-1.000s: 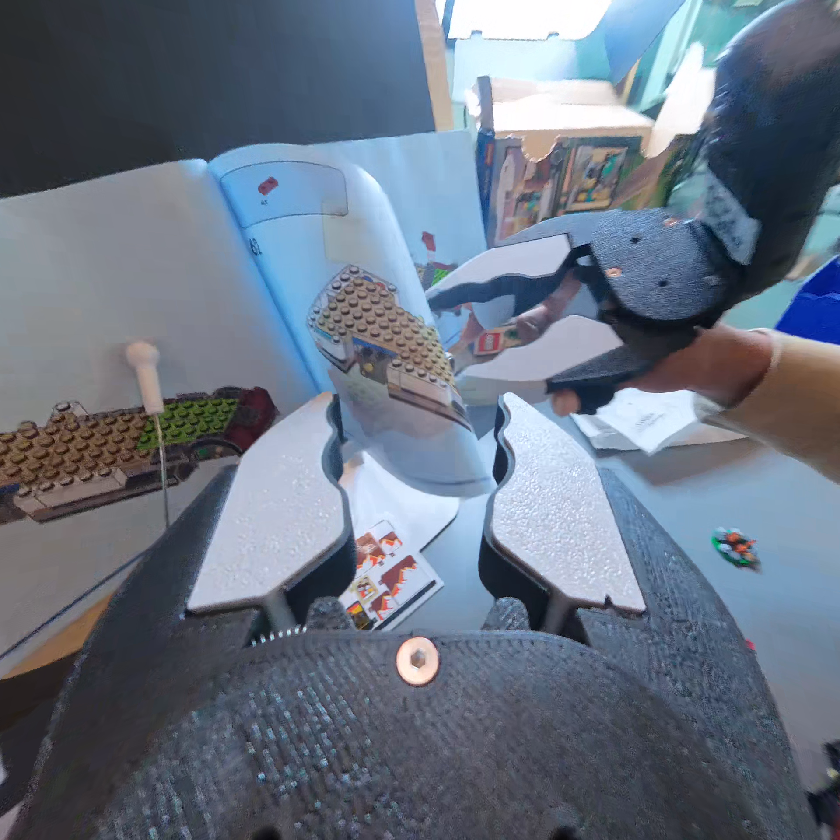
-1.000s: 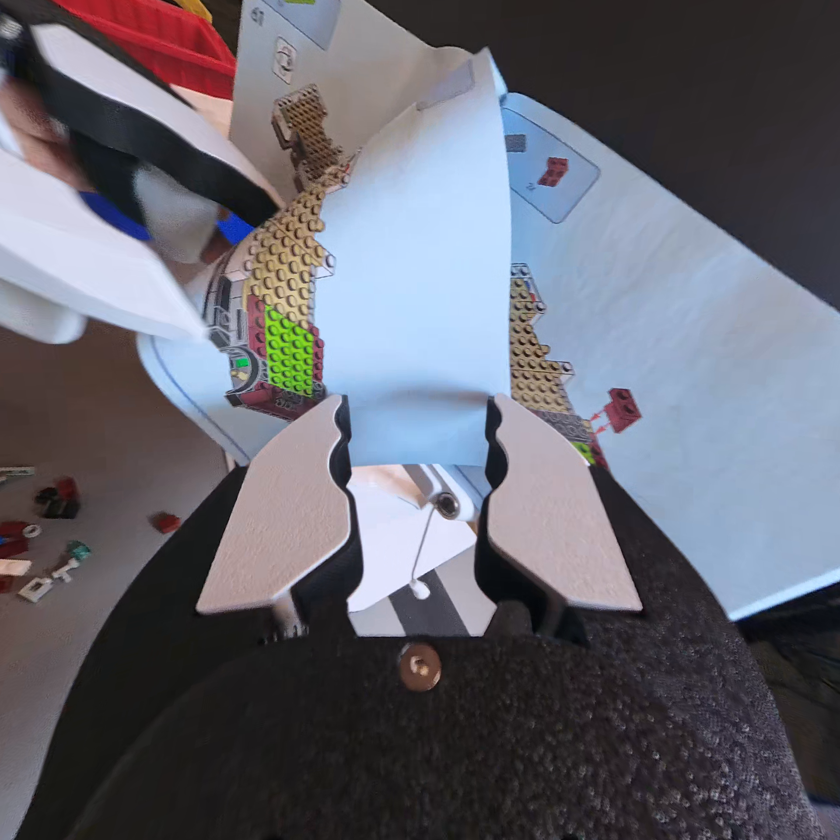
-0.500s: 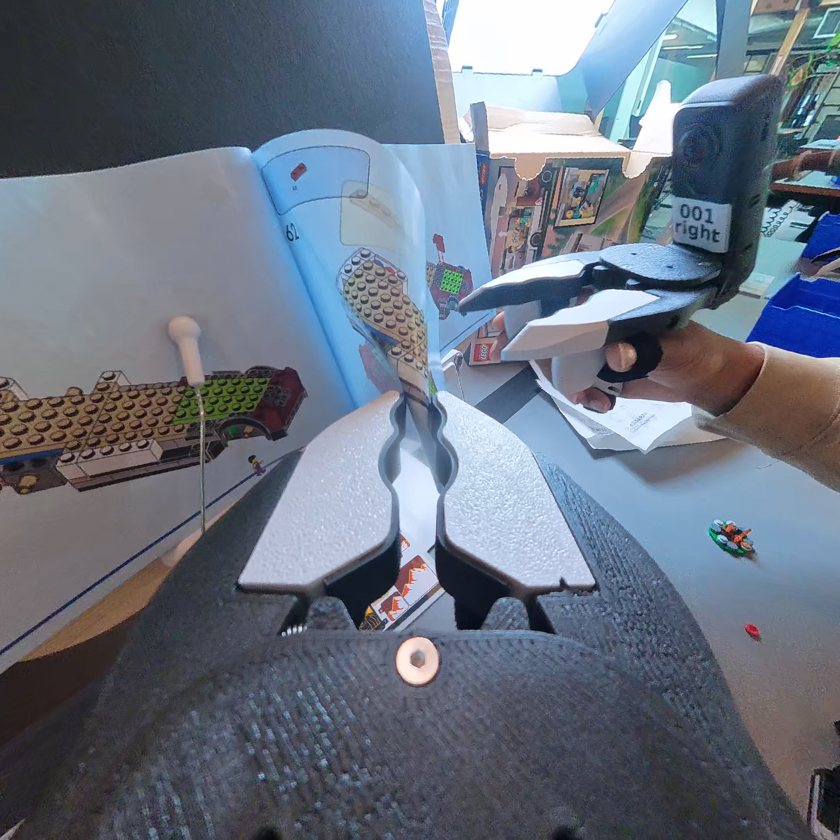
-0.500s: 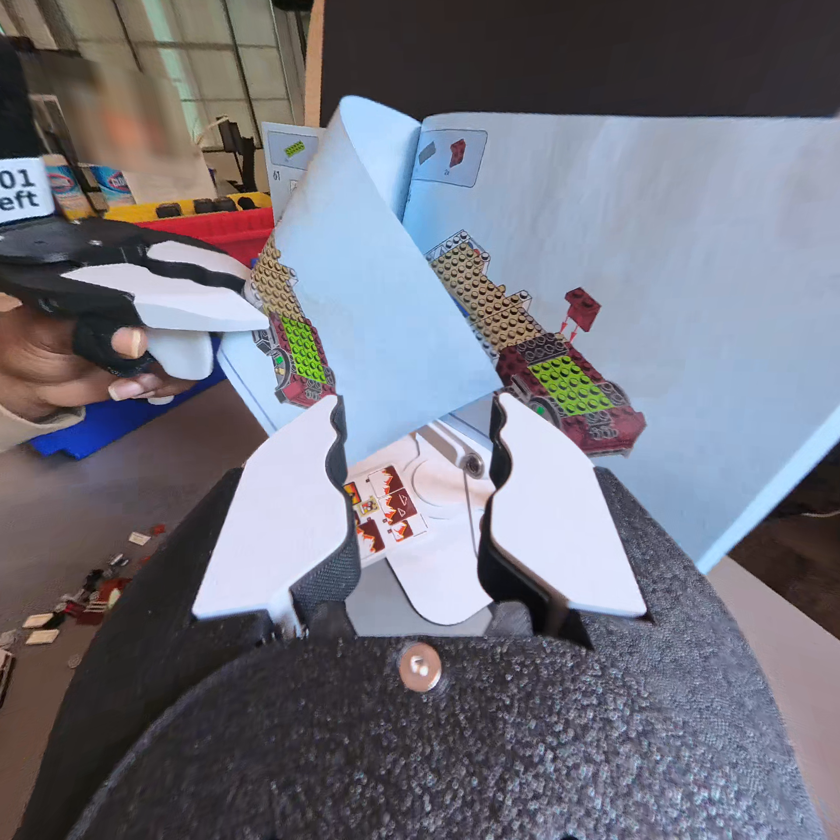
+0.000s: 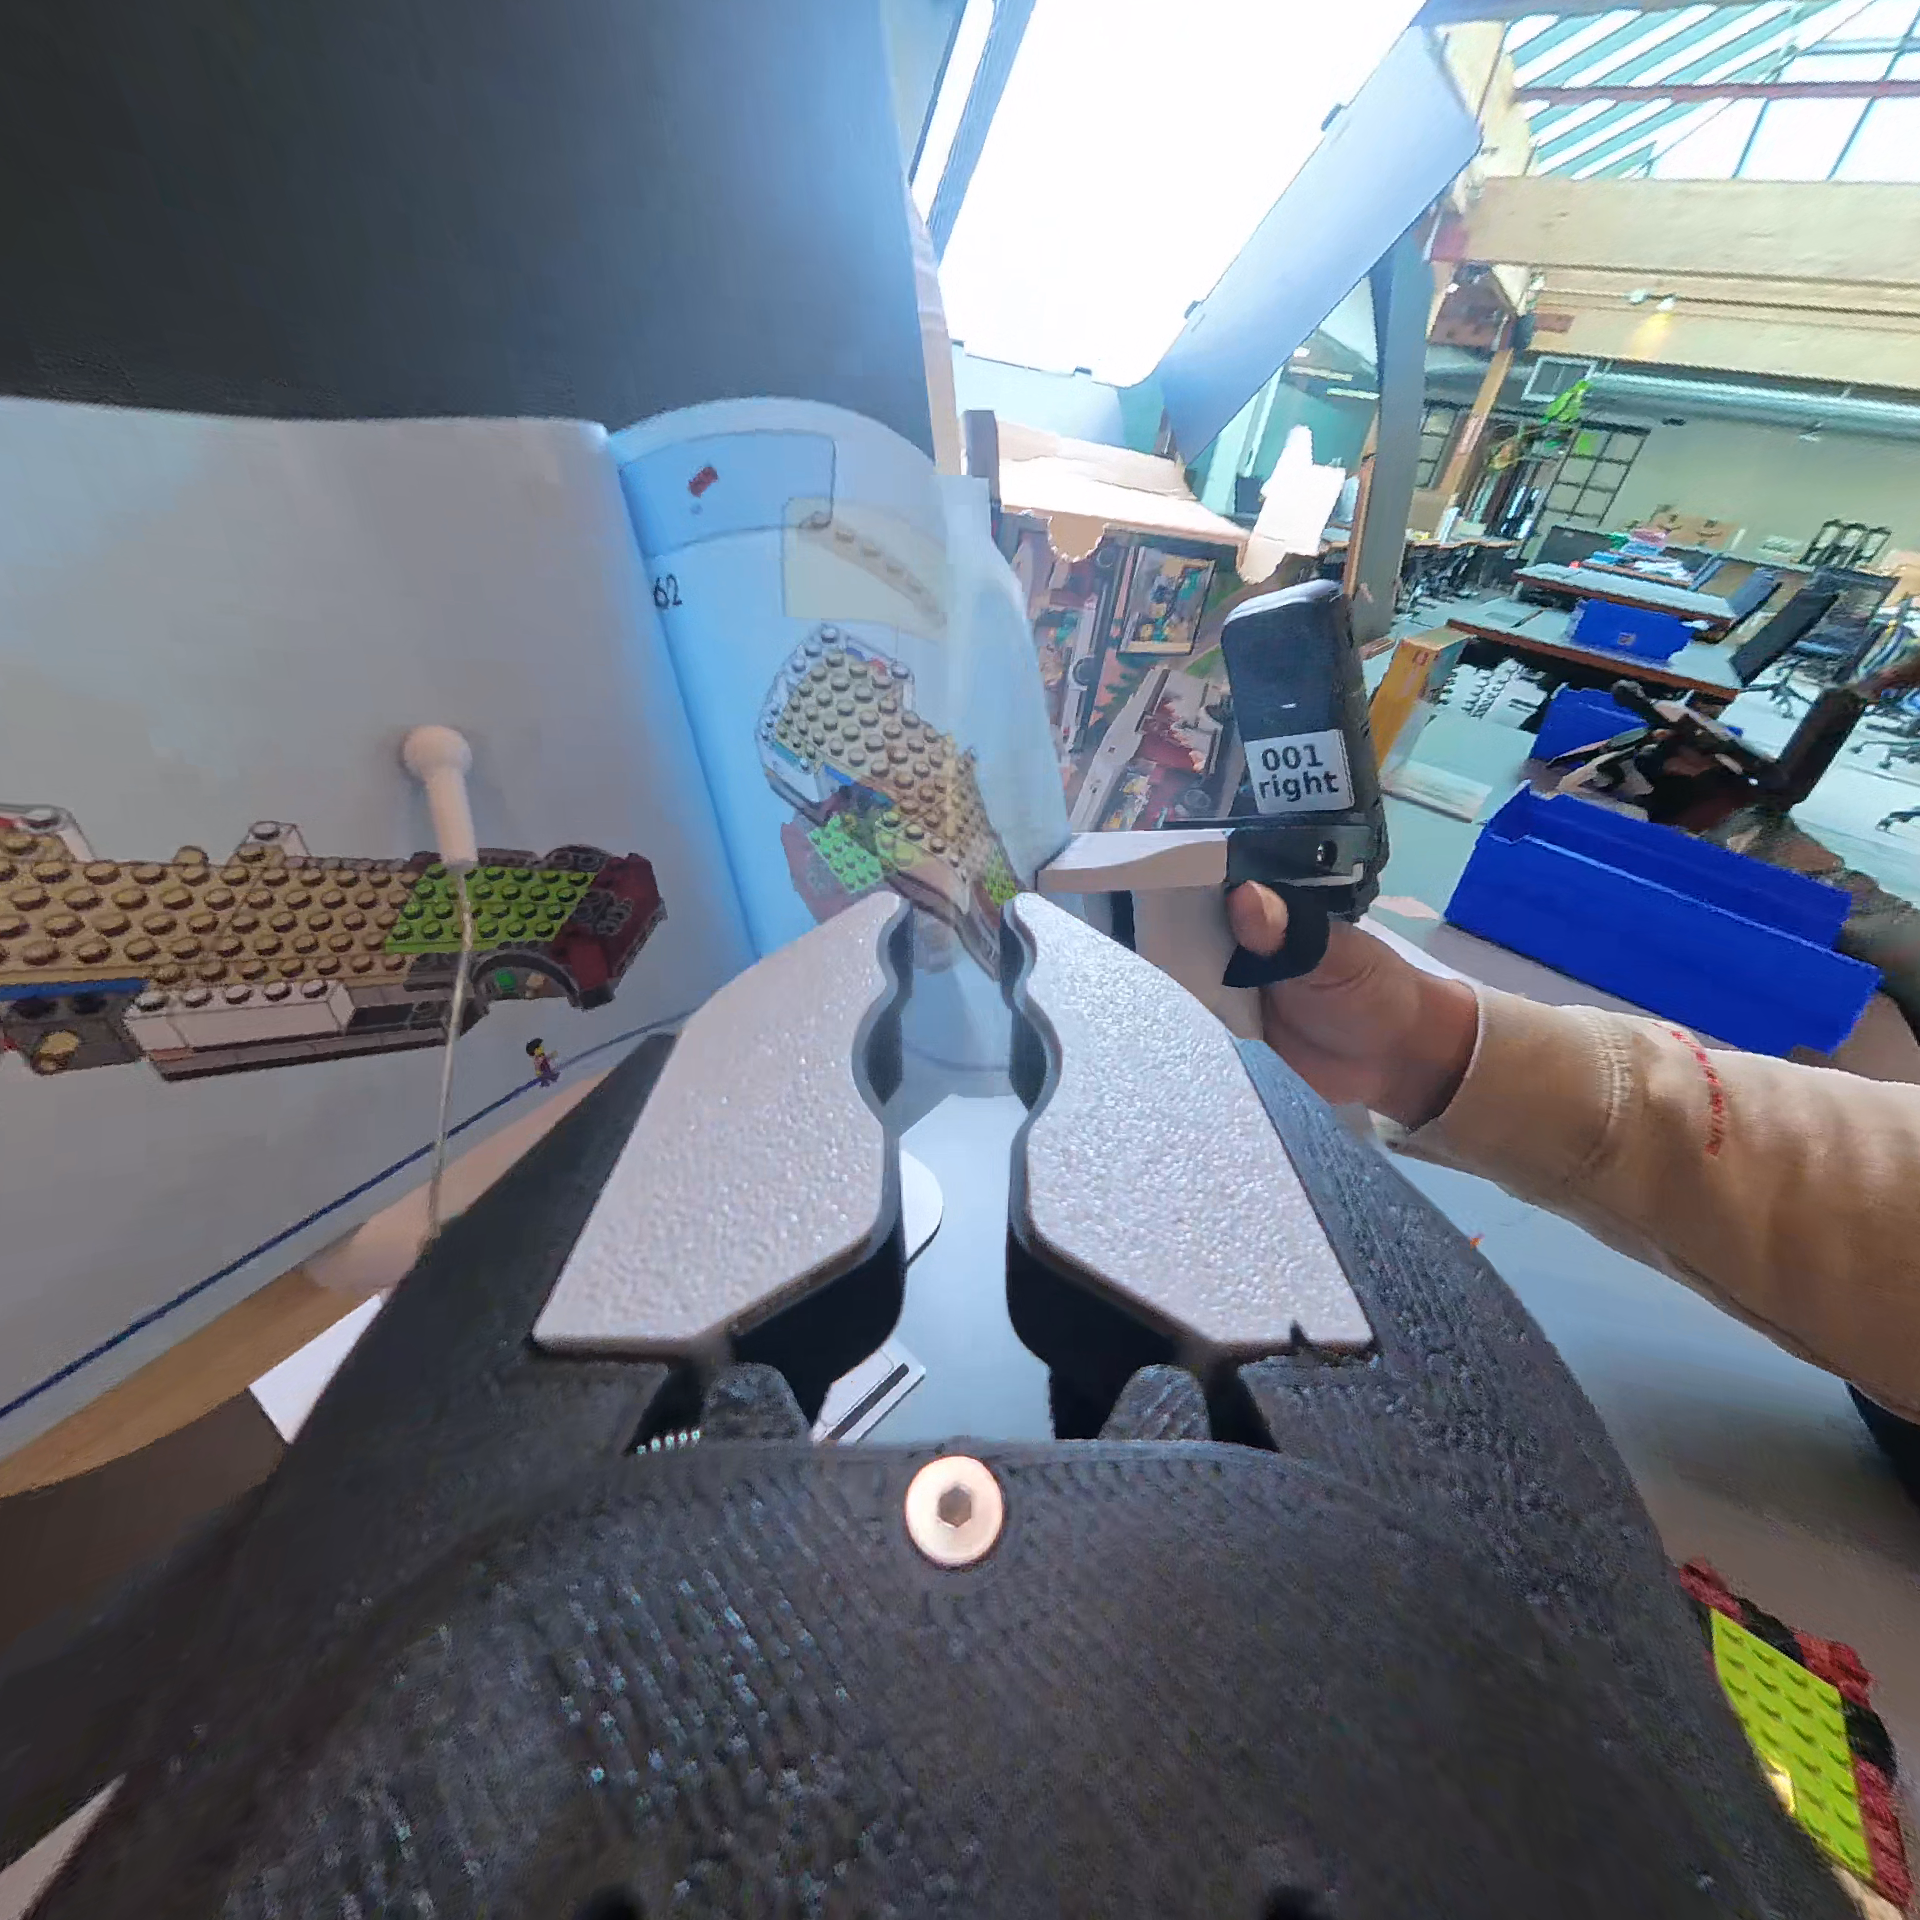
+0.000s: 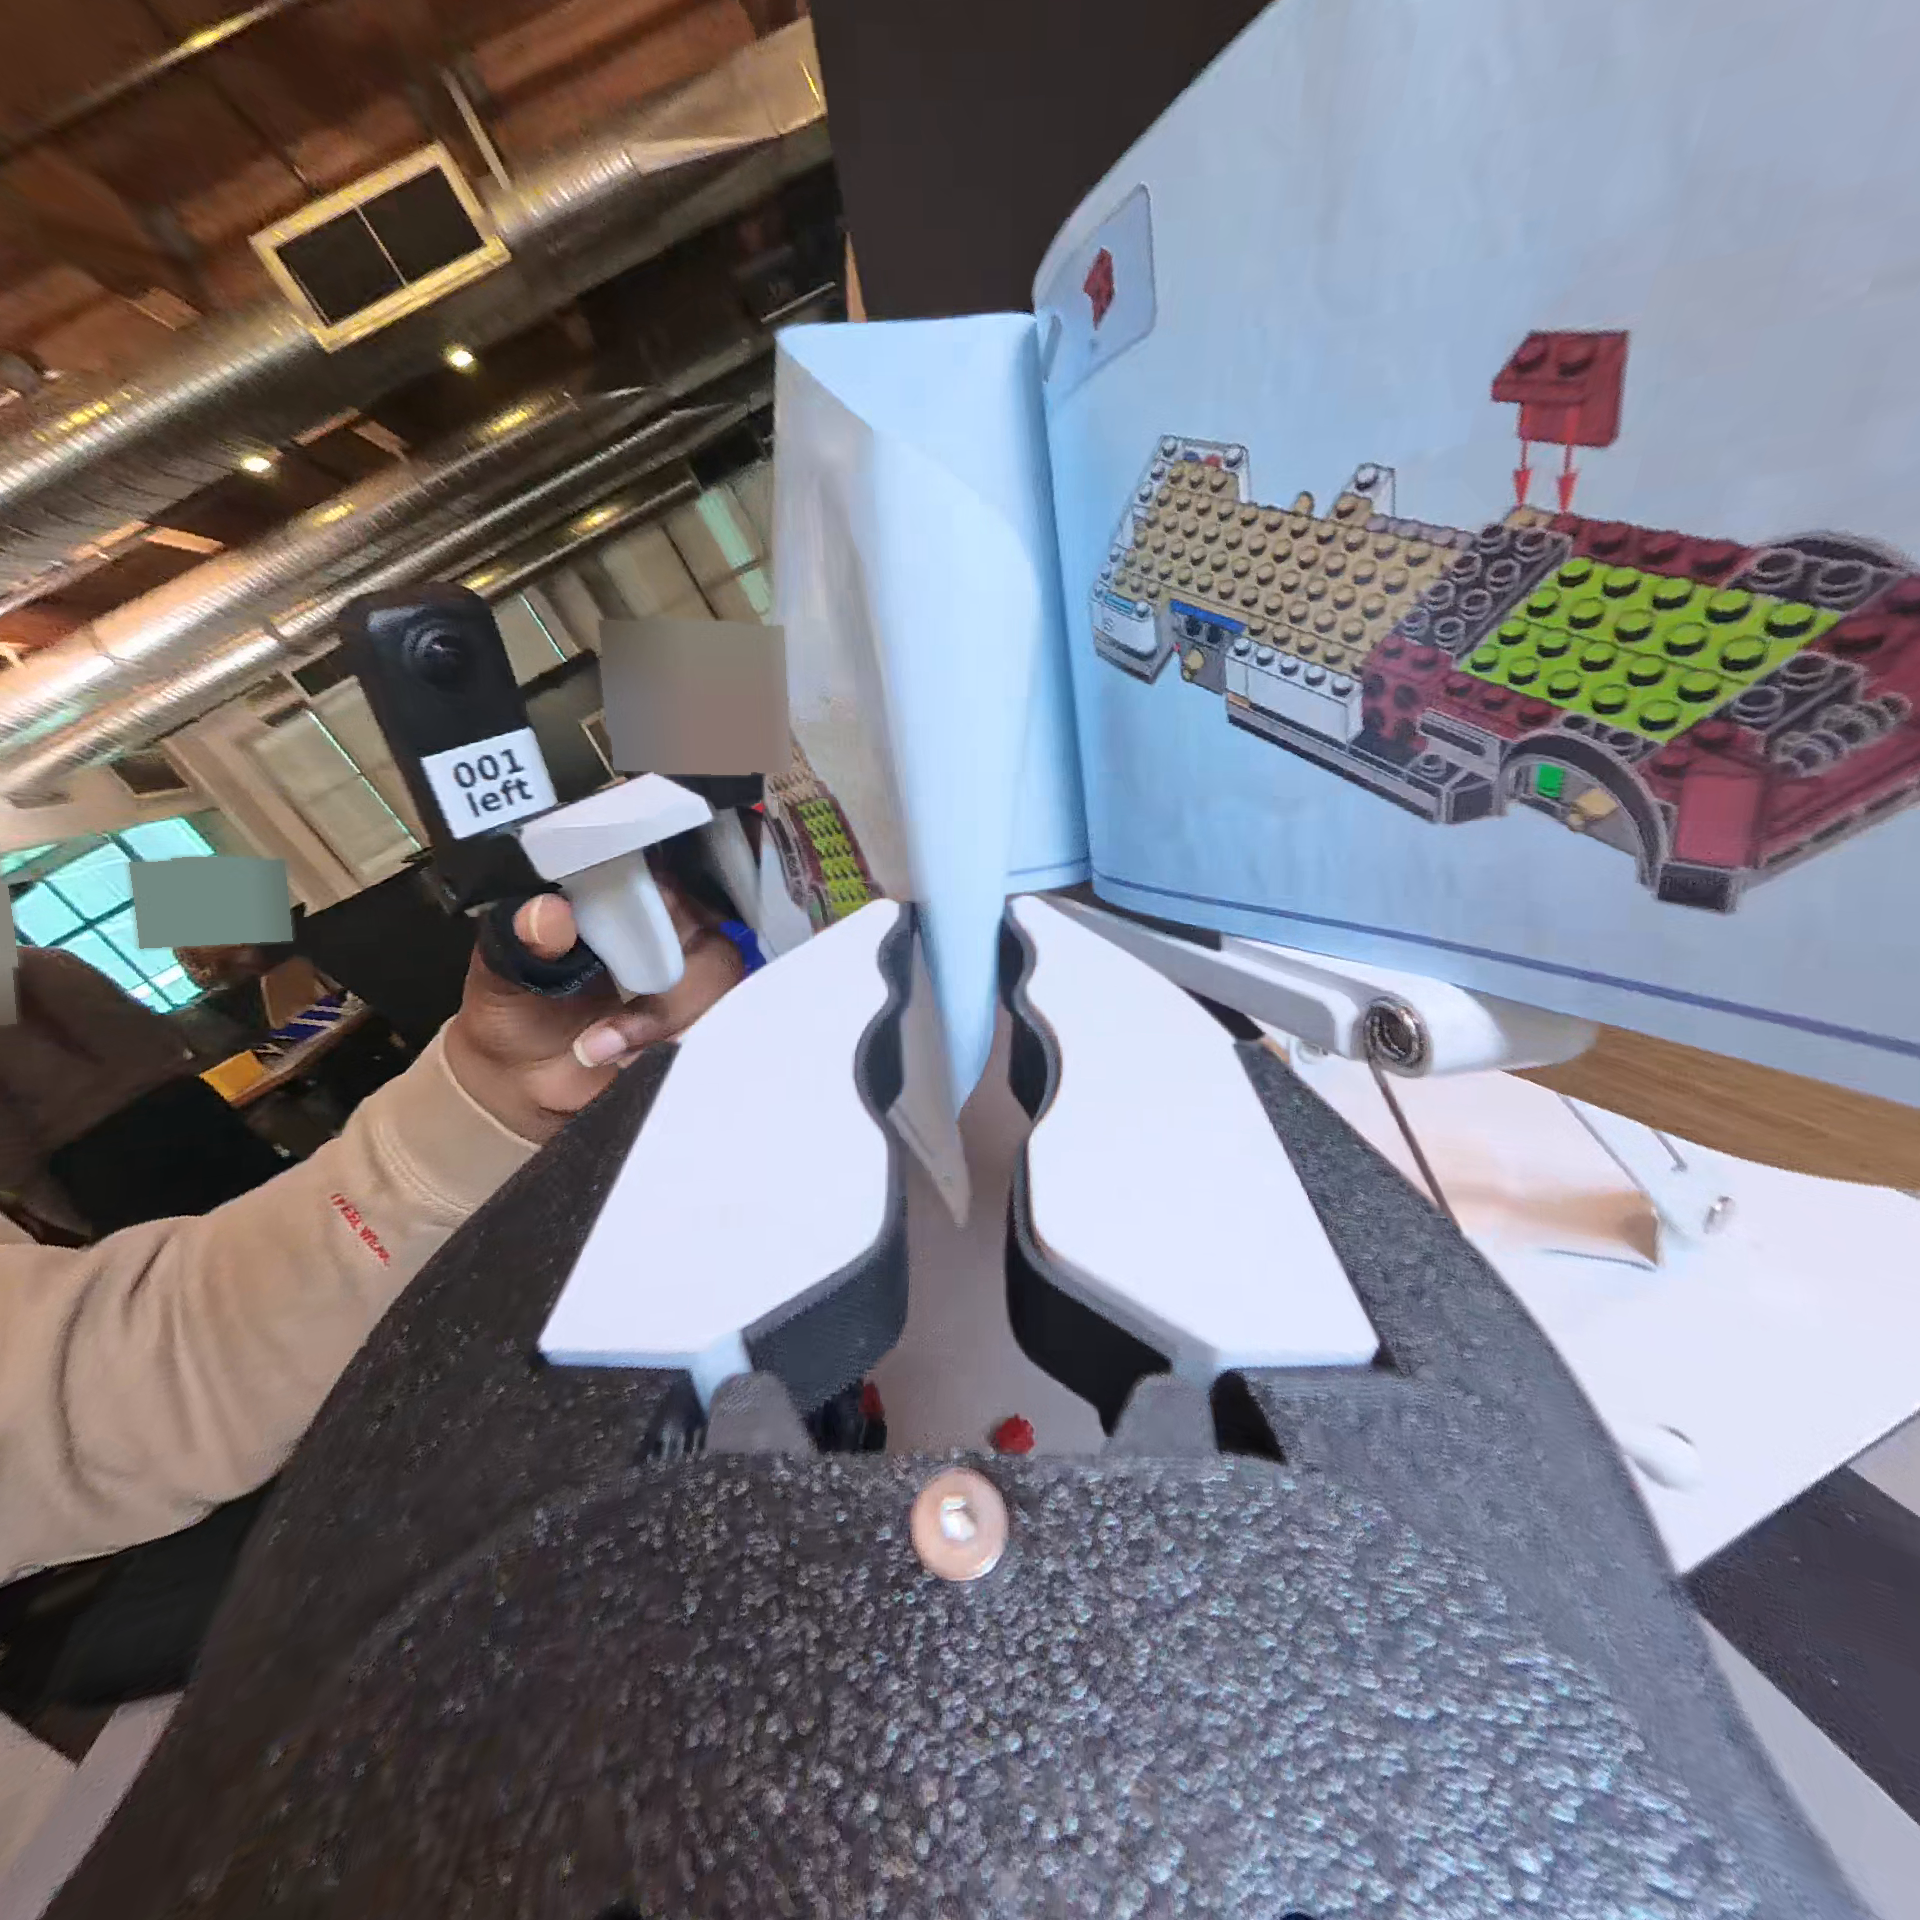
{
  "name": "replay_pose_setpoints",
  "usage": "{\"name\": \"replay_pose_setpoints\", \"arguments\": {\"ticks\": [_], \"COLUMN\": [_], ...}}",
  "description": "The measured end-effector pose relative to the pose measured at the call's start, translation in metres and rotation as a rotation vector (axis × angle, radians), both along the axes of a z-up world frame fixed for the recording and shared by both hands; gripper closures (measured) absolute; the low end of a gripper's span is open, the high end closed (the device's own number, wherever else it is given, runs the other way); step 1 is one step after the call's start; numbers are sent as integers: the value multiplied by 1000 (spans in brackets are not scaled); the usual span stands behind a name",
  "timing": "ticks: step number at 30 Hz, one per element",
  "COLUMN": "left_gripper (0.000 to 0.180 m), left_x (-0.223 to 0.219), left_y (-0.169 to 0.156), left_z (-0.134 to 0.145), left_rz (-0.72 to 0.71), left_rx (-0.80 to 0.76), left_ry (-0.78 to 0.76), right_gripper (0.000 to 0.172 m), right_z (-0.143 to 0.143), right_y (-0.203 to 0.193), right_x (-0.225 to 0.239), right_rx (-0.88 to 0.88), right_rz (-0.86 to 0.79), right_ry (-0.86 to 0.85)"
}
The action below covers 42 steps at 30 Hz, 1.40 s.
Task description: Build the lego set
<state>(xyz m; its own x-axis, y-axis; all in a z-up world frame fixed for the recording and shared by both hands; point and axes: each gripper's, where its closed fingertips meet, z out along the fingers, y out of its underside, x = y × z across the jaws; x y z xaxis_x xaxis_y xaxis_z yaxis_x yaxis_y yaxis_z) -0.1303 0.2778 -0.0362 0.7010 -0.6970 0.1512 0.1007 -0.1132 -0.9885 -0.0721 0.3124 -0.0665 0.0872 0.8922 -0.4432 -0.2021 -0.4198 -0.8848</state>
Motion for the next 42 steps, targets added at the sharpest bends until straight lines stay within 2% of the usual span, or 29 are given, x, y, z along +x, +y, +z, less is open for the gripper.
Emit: {"name": "replay_pose_setpoints", "arguments": {"ticks": [2,4,6,8,10,12,13,15,18,21,23,26,28,29,33,35,37,38,40,42], "left_gripper": [161,166,166,153,152,167,177,176,175,173,173,173,173,173,173,173,173,173,174,174], "left_x": [-13,-41,-67,-73,-73,-77,-78,-89,-112,-122,-125,-126,-126,-126,-125,-125,-125,-125,-124,-124], "left_y": [-1,11,31,47,59,67,66,61,50,42,39,39,39,39,40,39,39,39,39,37], "left_z": [15,23,10,-11,-24,-25,-26,-24,-31,-44,-50,-53,-53,-53,-53,-53,-54,-54,-54,-56], "left_rz": [18,146,315,384,429,490,497,545,546,457,413,367,349,345,333,327,323,319,302,272], "left_rx": [28,35,18,-21,-18,48,52,39,-29,-65,-62,-64,-64,-60,-55,-59,-59,-59,-62,-61], "left_ry": [-52,-45,135,346,517,632,632,520,206,-14,-86,-182,-217,-219,-198,-210,-228,-240,-270,-312], "right_gripper": [168,171,171,171,171,171,171,171,170,162,152,132,131,131,150,169,172,172,171,171], "right_z": [9,19,26,32,38,44,47,53,50,31,15,0,4,13,69,85,76,62,32,13], "right_y": [-5,-9,-16,-25,-35,-46,-51,-59,-64,-54,-52,-74,-96,-98,-58,-18,22,35,40,34], "right_x": [5,11,15,15,9,-2,-10,-29,-70,-116,-142,-159,-151,-142,-87,-48,-17,-11,-18,-40], "right_rx": [32,76,126,183,242,302,328,374,429,497,514,469,479,510,599,611,629,644,700,797], "right_rz": [8,0,3,11,27,50,60,82,100,51,72,258,390,382,78,-140,-309,-334,-297,-257], "right_ry": [18,19,-9,-53,-100,-146,-167,-206,-298,-450,-523,-562,-530,-499,-325,-304,-416,-517,-683,-780]}}
